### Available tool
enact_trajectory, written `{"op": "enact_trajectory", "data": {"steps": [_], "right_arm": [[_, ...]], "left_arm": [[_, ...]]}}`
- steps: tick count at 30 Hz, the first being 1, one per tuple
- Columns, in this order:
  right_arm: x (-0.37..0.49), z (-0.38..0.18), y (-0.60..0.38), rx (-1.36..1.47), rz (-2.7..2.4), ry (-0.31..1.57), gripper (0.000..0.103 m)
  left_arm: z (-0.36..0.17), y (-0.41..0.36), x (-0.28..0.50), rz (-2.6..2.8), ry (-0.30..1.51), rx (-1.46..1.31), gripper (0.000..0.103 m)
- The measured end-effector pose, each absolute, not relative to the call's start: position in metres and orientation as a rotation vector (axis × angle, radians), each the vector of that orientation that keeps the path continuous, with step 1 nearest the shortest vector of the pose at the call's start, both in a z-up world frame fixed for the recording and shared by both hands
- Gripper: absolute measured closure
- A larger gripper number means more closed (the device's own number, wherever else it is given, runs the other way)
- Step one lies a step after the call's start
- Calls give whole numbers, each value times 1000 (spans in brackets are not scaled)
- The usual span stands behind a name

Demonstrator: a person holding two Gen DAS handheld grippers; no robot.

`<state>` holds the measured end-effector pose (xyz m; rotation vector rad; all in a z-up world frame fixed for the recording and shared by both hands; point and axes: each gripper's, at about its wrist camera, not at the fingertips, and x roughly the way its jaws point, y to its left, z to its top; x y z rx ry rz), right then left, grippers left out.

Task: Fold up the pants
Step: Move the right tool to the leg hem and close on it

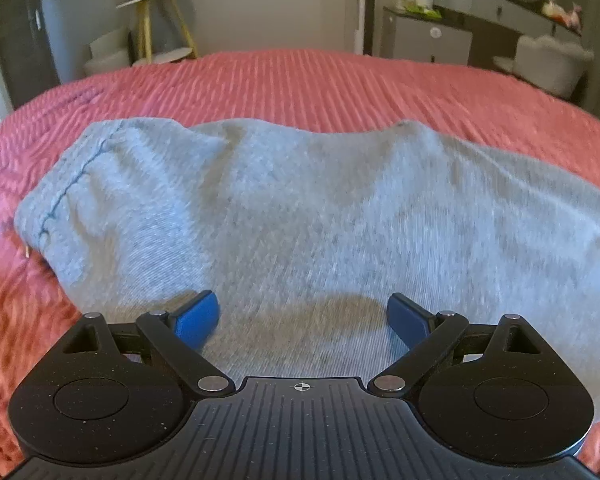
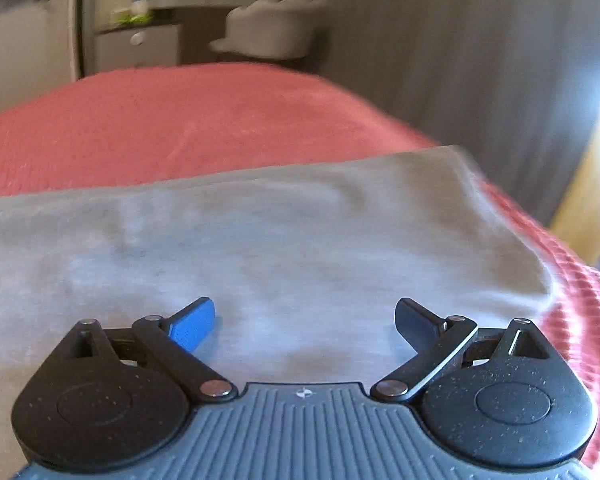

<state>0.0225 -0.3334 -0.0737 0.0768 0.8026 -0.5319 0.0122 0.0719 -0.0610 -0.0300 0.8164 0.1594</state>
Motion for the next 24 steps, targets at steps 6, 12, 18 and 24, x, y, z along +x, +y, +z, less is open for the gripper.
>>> {"op": "enact_trajectory", "data": {"steps": [6, 12, 18, 24], "right_arm": [[-28, -76, -352, 306, -393, 797, 6], [-65, -72, -398, 494, -413, 713, 6], [-117, -82, -494, 909, -453, 517, 9], [-131, -116, -546, 1132, -441, 427, 26]], "left_arm": [[-60, 66, 5, 164, 799, 13, 7], [-52, 66, -15, 167, 760, -24, 7], [-54, 53, -22, 179, 762, 24, 7], [-55, 40, -29, 158, 780, 58, 7]]}}
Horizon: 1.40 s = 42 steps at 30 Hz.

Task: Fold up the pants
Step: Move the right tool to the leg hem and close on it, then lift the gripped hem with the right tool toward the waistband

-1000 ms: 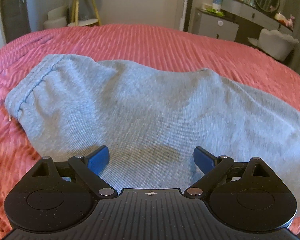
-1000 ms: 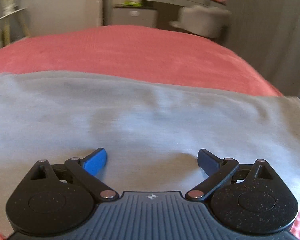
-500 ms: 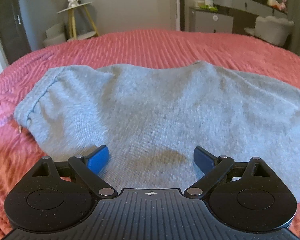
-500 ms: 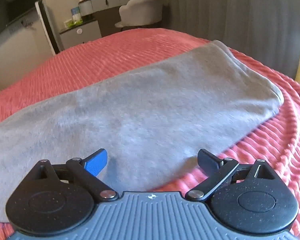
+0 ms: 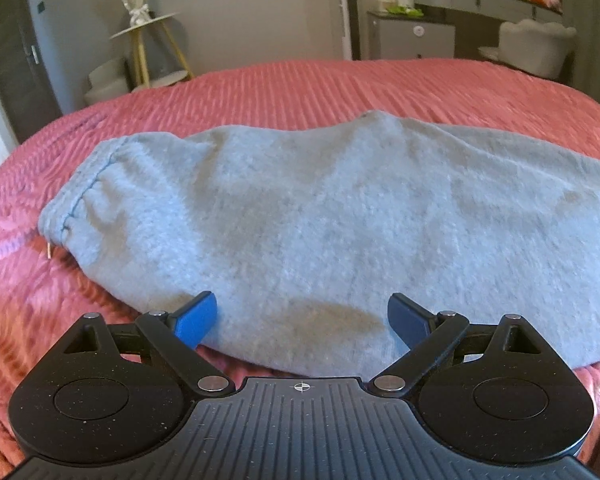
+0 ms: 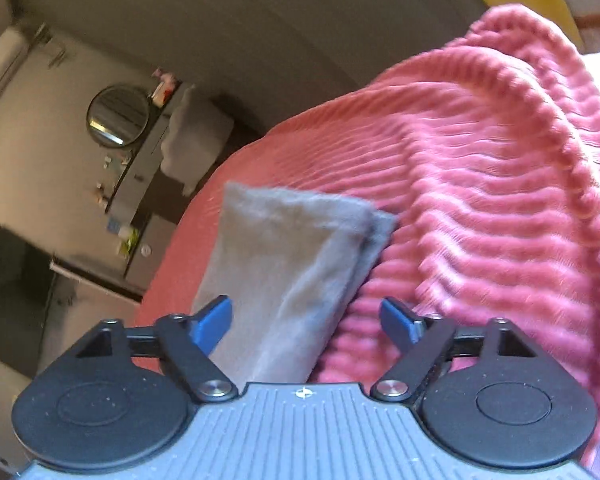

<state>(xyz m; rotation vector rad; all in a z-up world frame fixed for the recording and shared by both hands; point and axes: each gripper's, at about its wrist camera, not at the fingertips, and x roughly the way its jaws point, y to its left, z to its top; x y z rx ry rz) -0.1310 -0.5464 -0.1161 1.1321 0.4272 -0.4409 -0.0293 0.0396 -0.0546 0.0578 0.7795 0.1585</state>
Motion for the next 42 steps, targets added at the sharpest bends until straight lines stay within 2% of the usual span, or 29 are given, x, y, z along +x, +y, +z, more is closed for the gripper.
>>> {"op": "enact_trajectory", "data": {"steps": [1, 2, 15, 16, 17, 19, 21, 24, 29, 30, 32, 36, 42], "right_arm": [[-132, -119, -552, 1145, -444, 431, 33], [-132, -121, -558, 1154, -440, 431, 35], [-101, -139, -596, 1178, -430, 425, 35], [-99, -139, -596, 1171, -431, 426, 40], [-97, -138, -595, 1154, -435, 428, 63], [-93, -135, -591, 1134, -414, 435, 81], [-95, -133, -586, 1132, -392, 400, 82], [-90, -138, -586, 1129, -405, 416, 71], [-83, -144, -588, 1177, -394, 414, 70], [-82, -143, -587, 1172, -398, 413, 72], [-82, -137, -583, 1139, -414, 412, 83], [-82, -122, -569, 1044, -438, 401, 86], [-62, -99, -557, 947, -551, 507, 88]], "left_arm": [[-54, 39, -30, 161, 778, 56, 7], [-54, 39, -31, 165, 776, 56, 7], [-61, 36, -29, 201, 791, 87, 6], [-61, 36, -29, 201, 791, 87, 6], [-61, 36, -29, 201, 792, 86, 6], [-61, 36, -28, 201, 792, 84, 6], [-61, 37, -28, 200, 792, 79, 6], [-60, 37, -27, 199, 793, 69, 6], [-59, 37, -26, 200, 794, 60, 6], [-58, 38, -26, 196, 794, 51, 6], [-54, 39, -27, 181, 787, 15, 6], [-41, 41, -31, 155, 750, -46, 6], [-29, 47, -32, 132, 712, -94, 6]]}}
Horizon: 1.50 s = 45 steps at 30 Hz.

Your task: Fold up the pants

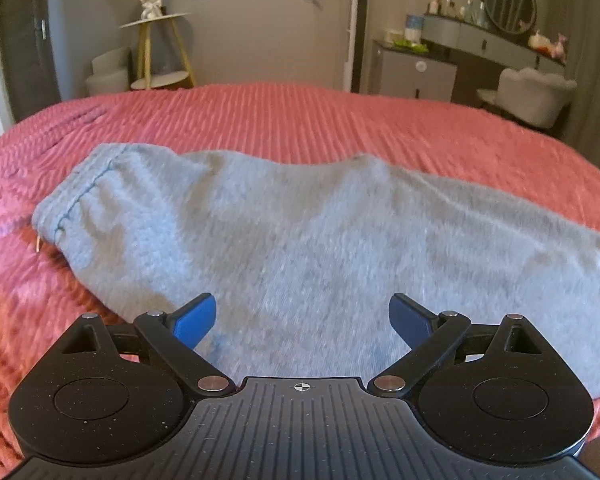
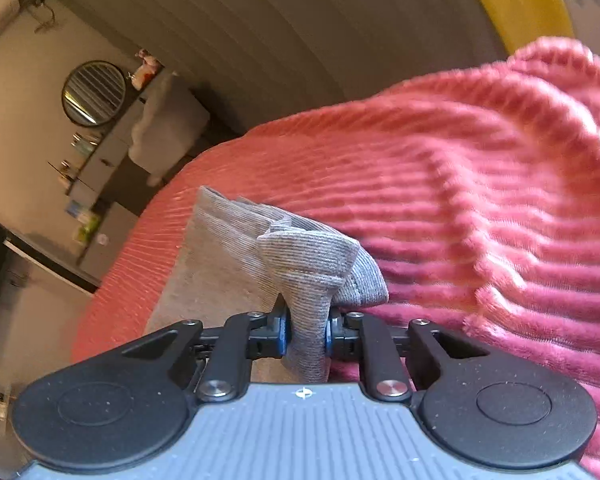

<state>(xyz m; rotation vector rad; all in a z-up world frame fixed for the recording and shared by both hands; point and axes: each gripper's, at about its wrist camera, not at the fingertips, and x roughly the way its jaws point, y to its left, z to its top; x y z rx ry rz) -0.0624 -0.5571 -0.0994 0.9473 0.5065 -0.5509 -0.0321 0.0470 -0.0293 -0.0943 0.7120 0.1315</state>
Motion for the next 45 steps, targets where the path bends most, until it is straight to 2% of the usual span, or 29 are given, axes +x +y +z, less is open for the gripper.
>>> {"op": "enact_trajectory", "data": {"steps": [5, 9, 12, 16, 17, 19, 24, 25, 27, 29, 32, 35, 39, 42, 45], "right_arm": [[-30, -19, -489, 615, -447, 437, 90], [12, 30, -354, 287, -125, 418, 89], [32, 14, -239, 45, 148, 494, 89], [57, -67, -122, -226, 387, 839, 87], [61, -83, -98, -374, 433, 934, 85], [47, -80, -77, -535, 443, 857, 83], [40, -62, -102, -376, 511, 919, 78], [37, -58, -107, -338, 535, 923, 73], [30, -48, -124, -224, 588, 926, 55], [24, -34, -153, -27, 579, 879, 34], [15, -23, -196, 197, 432, 774, 22], [15, -28, -250, 466, 272, 740, 22], [13, -64, -311, 874, 141, 785, 22], [-4, -93, -324, 966, 71, 861, 41], [-30, -97, -332, 1013, 57, 809, 44]], "left_arm": [[-21, 60, -31, 133, 690, -179, 6], [-12, 71, -33, 145, 665, -230, 6], [-7, 79, -37, 174, 643, -240, 6], [-9, 94, -36, 201, 646, -270, 6], [-10, 97, -35, 205, 654, -287, 6], [-12, 103, -32, 195, 668, -327, 6], [-12, 102, -21, 150, 663, -357, 6], [-12, 99, -19, 134, 664, -344, 6], [-13, 92, -20, 105, 666, -315, 6], [-14, 85, -23, 68, 667, -296, 6], [-16, 72, -22, -11, 672, -277, 6], [-19, 57, -23, -84, 675, -235, 6], [-24, 42, -25, -131, 684, -185, 6], [-27, 37, -26, -127, 689, -148, 6], [-29, 36, -25, -128, 699, -139, 6]]}}
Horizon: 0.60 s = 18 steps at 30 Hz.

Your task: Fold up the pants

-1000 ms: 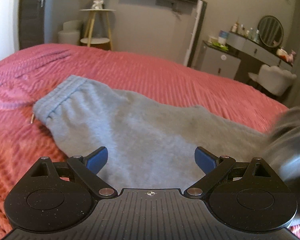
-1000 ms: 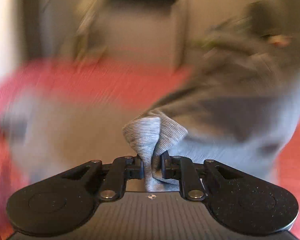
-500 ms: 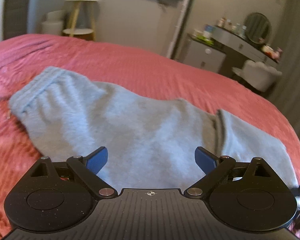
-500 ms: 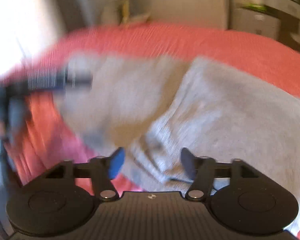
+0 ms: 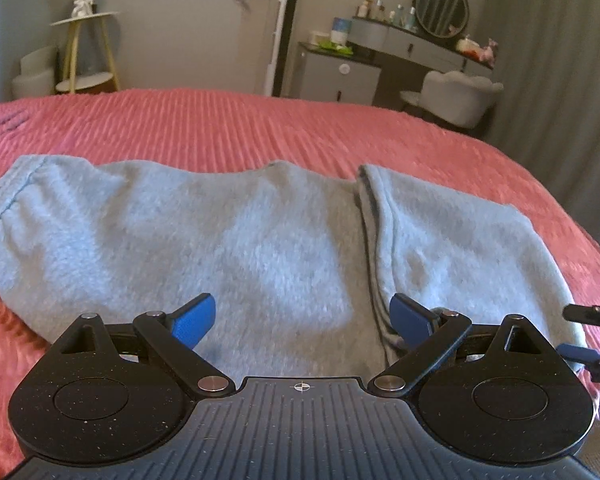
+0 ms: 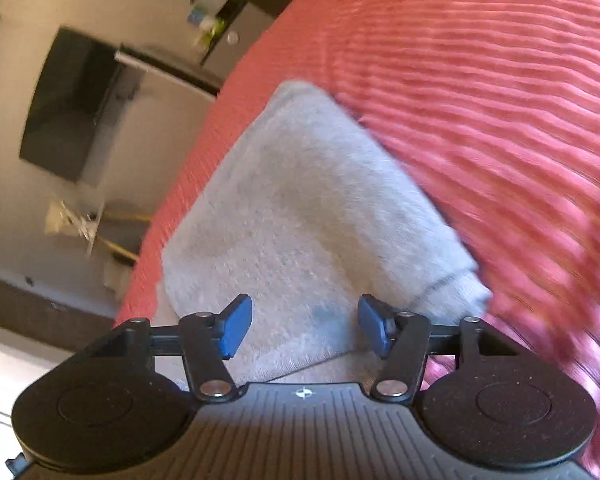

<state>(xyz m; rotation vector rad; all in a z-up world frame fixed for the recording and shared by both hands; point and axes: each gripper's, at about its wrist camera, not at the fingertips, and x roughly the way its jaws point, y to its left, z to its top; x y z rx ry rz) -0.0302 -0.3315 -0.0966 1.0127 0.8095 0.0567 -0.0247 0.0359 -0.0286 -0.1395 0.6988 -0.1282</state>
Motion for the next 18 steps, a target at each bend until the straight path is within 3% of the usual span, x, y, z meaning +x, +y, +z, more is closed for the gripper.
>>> {"op": "enact_trajectory", "data": {"steps": [3, 5, 6, 9, 13, 18], "right_arm": [[-33, -89, -324, 932, 58, 824, 35], [-35, -79, -324, 902, 80, 799, 12], [-35, -76, -320, 898, 95, 764, 10], [-28, -76, -311, 866, 101, 713, 7], [-15, -92, -315, 939, 108, 780, 7], [-16, -91, -312, 909, 110, 790, 7]], "left_arm": [[-26, 33, -24, -142, 703, -140, 6], [-20, 29, -23, -155, 684, -154, 6], [-16, 25, -22, -161, 672, -166, 6], [-5, 12, -14, -191, 645, -211, 6], [-9, -17, 2, -258, 651, -230, 7], [-48, -54, 23, -259, 807, -129, 27]]}}
